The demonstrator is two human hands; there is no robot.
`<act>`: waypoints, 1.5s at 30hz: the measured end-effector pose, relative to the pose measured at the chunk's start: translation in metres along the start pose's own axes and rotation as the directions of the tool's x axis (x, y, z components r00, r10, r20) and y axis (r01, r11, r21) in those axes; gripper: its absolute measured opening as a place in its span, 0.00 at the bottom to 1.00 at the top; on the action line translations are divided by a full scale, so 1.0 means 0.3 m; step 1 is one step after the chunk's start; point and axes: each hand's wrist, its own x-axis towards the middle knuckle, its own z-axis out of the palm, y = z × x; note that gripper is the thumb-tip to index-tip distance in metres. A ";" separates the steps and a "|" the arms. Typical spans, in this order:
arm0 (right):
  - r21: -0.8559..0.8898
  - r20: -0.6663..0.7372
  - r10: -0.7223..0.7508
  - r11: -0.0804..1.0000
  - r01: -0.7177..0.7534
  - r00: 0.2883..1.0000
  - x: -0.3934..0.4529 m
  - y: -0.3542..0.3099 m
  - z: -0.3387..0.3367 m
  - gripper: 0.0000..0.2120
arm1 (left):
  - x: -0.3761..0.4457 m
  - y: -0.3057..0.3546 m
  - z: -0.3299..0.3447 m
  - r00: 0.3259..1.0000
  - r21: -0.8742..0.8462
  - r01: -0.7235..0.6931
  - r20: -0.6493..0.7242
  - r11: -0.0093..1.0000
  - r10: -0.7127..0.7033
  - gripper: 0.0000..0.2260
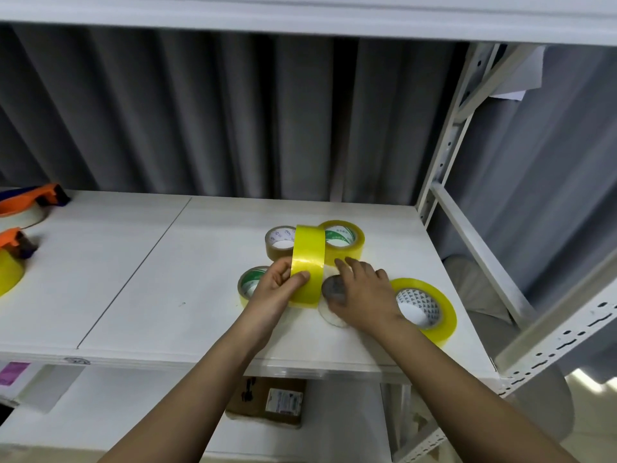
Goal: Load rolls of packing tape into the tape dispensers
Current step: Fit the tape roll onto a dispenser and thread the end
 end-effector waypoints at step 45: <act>0.938 0.241 0.073 -0.272 -0.213 0.968 -0.022 -0.163 -0.150 0.08 | 0.020 0.042 -0.158 0.967 0.514 -0.232 0.212 0.826 0.140 0.07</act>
